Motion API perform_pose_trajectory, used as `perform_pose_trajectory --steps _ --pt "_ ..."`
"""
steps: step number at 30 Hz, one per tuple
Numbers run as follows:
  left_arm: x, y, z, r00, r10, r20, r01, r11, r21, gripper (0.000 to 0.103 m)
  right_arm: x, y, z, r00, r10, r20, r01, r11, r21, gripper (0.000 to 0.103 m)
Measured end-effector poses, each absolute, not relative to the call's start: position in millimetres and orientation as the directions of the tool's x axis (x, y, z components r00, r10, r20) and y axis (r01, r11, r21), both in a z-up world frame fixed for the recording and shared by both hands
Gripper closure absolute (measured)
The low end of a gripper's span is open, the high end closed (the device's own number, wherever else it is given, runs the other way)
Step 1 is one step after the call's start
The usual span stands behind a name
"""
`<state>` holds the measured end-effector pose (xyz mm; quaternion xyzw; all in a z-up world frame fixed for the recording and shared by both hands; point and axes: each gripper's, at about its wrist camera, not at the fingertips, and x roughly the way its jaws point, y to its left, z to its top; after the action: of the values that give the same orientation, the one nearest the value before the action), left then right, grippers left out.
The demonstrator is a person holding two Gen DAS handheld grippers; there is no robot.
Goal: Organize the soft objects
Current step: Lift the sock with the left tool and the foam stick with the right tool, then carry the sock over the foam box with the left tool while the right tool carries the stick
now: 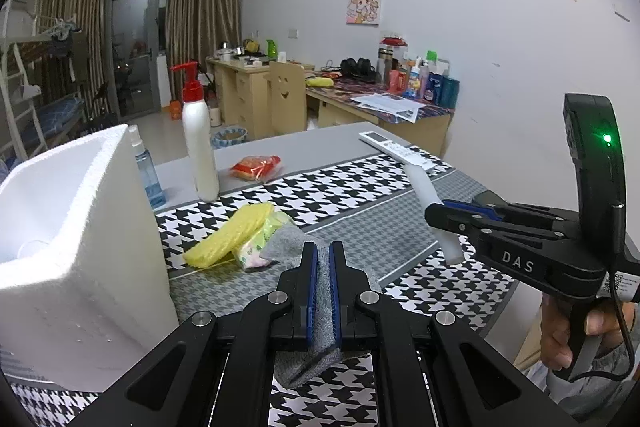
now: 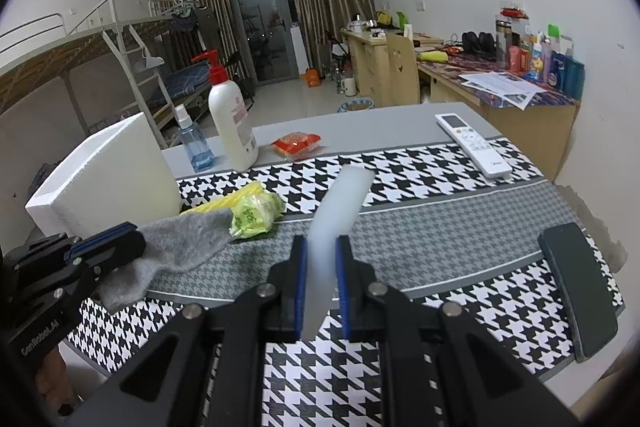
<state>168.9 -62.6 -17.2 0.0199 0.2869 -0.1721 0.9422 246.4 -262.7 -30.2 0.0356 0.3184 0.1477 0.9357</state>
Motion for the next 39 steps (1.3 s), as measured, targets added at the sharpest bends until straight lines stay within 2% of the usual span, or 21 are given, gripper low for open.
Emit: perform_pose_trajectory --steps 39 --pt "163.1 -54.8 32.2 0.861 -0.234 -0.451 0.261 0.965 -0.002 0.097 236.2 -252.4 8.5 0.79 0.386 -0.477 -0.364 0.921 0.142 0.086"
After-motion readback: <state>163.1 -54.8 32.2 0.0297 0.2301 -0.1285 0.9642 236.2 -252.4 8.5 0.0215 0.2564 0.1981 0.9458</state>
